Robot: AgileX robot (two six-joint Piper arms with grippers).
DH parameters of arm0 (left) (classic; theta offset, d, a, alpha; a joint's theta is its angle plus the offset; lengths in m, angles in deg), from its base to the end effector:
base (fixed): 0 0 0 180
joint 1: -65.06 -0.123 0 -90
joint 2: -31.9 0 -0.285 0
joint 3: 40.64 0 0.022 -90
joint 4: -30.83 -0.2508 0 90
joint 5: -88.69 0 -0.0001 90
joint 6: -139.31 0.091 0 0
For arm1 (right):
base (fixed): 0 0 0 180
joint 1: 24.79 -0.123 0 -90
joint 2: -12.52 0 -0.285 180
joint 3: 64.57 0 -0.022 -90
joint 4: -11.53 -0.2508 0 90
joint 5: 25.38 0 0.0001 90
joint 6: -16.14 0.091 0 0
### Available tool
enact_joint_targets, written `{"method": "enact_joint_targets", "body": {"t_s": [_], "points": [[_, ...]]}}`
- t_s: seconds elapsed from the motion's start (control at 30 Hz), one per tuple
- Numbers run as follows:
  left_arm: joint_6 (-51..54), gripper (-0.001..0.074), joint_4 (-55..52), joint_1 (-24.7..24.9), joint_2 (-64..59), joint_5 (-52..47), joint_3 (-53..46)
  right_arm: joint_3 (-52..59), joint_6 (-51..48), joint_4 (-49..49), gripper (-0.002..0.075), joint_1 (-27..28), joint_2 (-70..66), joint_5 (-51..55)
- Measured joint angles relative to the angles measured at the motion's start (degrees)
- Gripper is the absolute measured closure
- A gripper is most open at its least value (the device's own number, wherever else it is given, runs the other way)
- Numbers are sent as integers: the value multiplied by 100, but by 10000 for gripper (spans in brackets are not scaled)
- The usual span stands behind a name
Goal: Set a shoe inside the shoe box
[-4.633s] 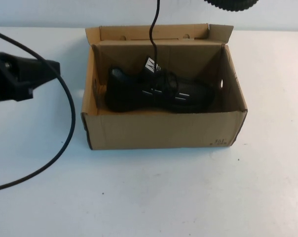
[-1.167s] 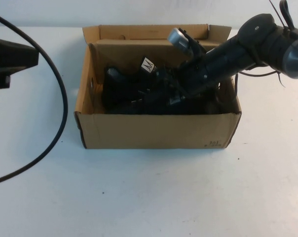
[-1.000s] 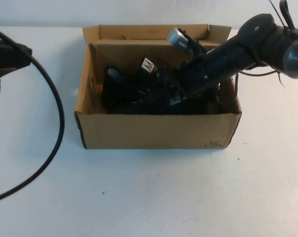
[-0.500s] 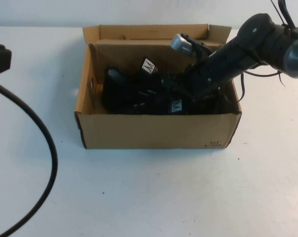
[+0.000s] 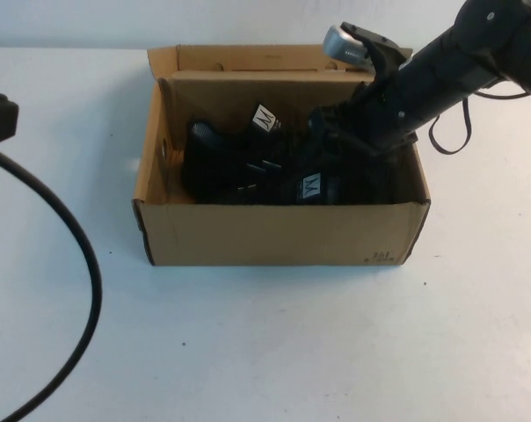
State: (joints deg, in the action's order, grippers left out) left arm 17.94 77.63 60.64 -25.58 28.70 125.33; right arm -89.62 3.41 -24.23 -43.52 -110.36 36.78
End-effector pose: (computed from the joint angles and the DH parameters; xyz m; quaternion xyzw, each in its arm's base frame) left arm 0.1419 -0.0467 0.4269 0.3458 0.7630 -0.1397 0.5279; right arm 0.4009 0.1856 0.2795 -0.1636 0.9276 0.3005 0.1498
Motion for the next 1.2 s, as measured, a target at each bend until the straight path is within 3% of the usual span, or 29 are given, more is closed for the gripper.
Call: {"method": "enact_joint_targets", "body": {"t_s": [0.33, 0.47, 0.6, 0.7, 0.9, 1.2], "points": [[10, 736, -21, 11, 221, -428, 0, 0, 39, 392, 237, 0, 477, 66], [10, 736, -204, 210, 662, -642, 0, 0, 39, 413, 369, 0, 864, 66], [-296, 736, -737, 466, 1280, -950, 0, 0, 39, 423, 603, 0, 1321, 66], [-658, 736, -1190, 604, 1754, -1133, 0, 0, 39, 434, 702, 0, 1728, 66], [-1243, 736, -1746, 626, 2293, -1000, -76, 0, -256, 434, 737, 0, 2683, 66], [-2118, 736, -1690, 626, 1754, 941, -1620, 243, -1216, 425, 741, 0, 4435, -330]]}}
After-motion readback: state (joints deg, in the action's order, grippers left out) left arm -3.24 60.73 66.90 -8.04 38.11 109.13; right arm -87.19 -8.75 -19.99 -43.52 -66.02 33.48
